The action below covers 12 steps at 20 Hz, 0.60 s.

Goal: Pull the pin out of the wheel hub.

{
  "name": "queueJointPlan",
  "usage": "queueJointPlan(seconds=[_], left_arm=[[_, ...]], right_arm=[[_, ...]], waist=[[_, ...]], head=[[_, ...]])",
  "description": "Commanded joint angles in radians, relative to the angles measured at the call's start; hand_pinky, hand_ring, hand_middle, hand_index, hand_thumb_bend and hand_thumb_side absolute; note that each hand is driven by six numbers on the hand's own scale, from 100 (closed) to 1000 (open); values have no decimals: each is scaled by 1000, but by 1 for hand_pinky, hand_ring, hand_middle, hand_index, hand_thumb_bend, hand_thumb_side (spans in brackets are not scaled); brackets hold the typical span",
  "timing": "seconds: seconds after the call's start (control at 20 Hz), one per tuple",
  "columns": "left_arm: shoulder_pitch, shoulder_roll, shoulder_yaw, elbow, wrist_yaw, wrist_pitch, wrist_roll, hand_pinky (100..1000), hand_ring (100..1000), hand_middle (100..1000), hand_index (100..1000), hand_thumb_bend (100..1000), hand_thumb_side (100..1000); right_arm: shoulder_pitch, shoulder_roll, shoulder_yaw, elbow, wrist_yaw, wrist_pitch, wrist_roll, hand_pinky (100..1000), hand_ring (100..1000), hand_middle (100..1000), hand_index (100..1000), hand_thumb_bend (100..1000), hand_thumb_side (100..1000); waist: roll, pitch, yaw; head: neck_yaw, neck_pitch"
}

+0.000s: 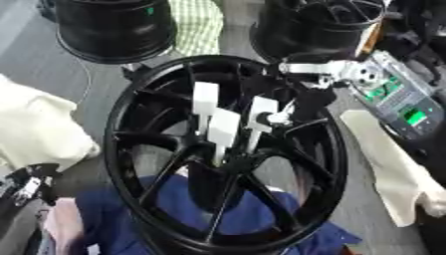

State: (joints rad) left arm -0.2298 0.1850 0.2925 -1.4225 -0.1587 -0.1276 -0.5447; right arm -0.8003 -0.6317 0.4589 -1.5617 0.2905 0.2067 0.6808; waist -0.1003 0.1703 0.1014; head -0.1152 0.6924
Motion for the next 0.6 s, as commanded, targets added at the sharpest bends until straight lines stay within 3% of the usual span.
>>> queueJointPlan(seconds=[0.05,0.45,0.6], left_arm=[[-15,7,-5,-23,6,0,-3,461,463,639,785,100,707],[-14,7,-4,-23,6,0,-3,461,463,639,788,100,708],[-14,7,-4,-23,6,-1,-3,461,463,639,788,100,708]], right_arm=[[-13,-11,-7,9,15,-5,-3,666,763,792,871,325,335],[-9,-6,-4,20,22,-11,2,590,695,751,837,331,325],[-9,-5,-3,16,25,-13,4,499,613,696,795,334,312]], waist=[[8,-9,1],[8,-9,0],[8,-9,0]], head=[[-2,1],[-3,3],[-3,3]])
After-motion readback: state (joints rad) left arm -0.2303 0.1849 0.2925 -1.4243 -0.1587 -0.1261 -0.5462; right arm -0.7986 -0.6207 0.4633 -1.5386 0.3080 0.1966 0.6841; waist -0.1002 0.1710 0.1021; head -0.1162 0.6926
